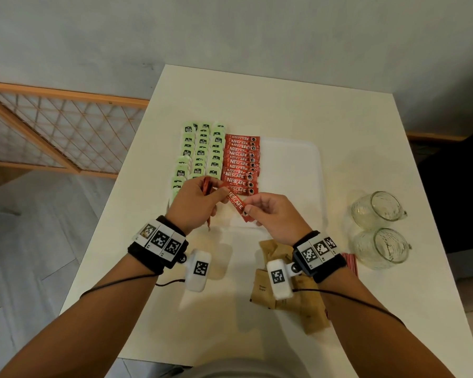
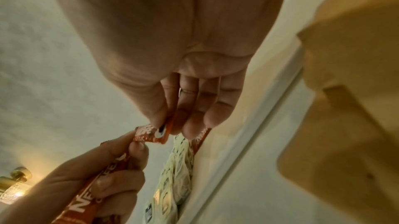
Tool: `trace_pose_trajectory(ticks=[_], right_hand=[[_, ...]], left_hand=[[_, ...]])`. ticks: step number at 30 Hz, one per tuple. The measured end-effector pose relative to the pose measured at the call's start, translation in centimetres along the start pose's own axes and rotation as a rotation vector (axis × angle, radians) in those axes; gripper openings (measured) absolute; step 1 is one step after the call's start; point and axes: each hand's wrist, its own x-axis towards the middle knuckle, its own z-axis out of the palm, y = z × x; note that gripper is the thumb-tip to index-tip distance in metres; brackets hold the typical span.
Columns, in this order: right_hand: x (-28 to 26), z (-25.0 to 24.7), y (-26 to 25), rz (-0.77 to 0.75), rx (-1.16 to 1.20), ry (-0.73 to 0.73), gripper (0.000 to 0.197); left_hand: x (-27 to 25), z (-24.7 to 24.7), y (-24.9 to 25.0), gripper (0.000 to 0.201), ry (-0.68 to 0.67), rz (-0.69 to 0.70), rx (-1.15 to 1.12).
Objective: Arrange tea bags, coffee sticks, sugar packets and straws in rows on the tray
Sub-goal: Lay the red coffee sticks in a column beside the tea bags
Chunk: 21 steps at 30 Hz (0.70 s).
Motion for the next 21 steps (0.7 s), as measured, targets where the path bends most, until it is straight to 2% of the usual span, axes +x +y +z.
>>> trace_pose_trajectory(ticks=[5, 9, 14, 18, 21], right_hand=[[0.4, -0.3, 0.3, 0.014, -0.078, 0.039, 0.011], [2.1, -1.4, 0.5, 0.035, -0.255, 0.092, 0.008], [3.7, -2.3, 0.5, 0.052, -0.488, 0.095, 0.009], [4.6, -1.9, 0.4, 0.068, -0.538, 0.130, 0.002], [5.3, -1.6, 0.5, 0.103, -0.546, 0.175, 0.010]], left_hand=[[-0.1, -0.3, -0.9, 0.011, 0.007, -0.021, 0.013], [0.3, -0.5, -1.4, 0.015, 0.045, -0.082, 0.062], [0.3, -1.1, -0.8, 0.014, 0.044, -0.169, -0.013], [0.1, -1.3, -0.2, 0.016, 0.045, -0.206, -0.062], [0.0, -1.2, -0.2, 0.015, 0.033, -0.206, -0.056]])
